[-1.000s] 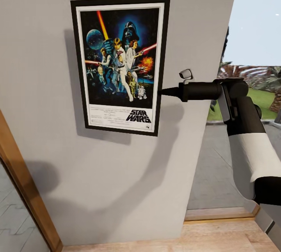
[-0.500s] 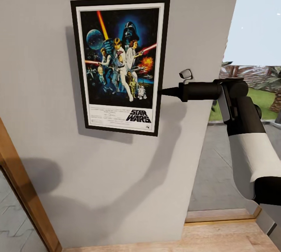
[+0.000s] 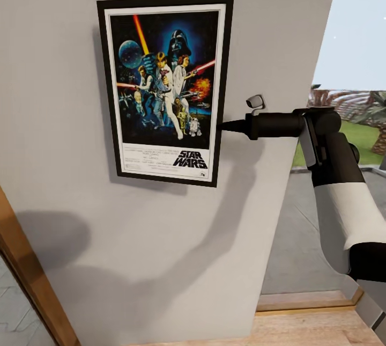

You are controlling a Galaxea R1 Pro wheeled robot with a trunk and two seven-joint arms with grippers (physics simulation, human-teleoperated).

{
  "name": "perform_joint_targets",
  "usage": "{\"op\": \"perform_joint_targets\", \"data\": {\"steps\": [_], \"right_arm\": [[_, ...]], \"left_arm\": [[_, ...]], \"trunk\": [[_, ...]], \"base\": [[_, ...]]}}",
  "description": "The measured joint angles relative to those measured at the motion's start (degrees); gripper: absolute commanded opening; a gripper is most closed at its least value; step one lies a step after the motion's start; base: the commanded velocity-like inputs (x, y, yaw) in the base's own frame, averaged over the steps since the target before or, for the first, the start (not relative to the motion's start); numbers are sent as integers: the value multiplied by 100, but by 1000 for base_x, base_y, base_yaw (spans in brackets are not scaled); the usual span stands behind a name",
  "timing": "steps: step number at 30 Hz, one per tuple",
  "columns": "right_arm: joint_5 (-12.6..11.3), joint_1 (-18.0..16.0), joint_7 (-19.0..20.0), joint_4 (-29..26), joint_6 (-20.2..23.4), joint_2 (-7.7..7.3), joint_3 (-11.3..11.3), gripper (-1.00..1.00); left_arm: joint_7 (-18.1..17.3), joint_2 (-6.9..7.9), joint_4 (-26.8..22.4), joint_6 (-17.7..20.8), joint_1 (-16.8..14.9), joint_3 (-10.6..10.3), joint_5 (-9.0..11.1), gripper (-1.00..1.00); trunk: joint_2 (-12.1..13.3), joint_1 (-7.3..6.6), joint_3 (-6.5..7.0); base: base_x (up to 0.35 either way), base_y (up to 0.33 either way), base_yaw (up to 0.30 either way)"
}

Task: Pick up the poster from the kitchen countertop and hang it on one of the wall nails in the kitchen.

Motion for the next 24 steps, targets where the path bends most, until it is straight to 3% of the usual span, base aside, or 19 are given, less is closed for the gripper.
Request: {"op": "perform_joint_targets", "data": {"steps": [6, 12, 24], "right_arm": [[-1, 0, 1, 0, 0, -3, 0, -100], [0, 0, 1, 0, 0, -3, 0, -100], [-1, 0, 9, -40, 6, -7, -2, -100]], "left_arm": [[1, 0, 0, 0, 0, 4, 0, 100], [-1, 0, 0, 0, 0, 12, 0, 100], [-1, 0, 0, 0, 0, 19, 0, 100]], "trunk": [[-1, -1, 0], [0, -2, 0], [0, 0, 0]], "base": [[49, 0, 0], [228, 0, 0], [1, 0, 0]]}}
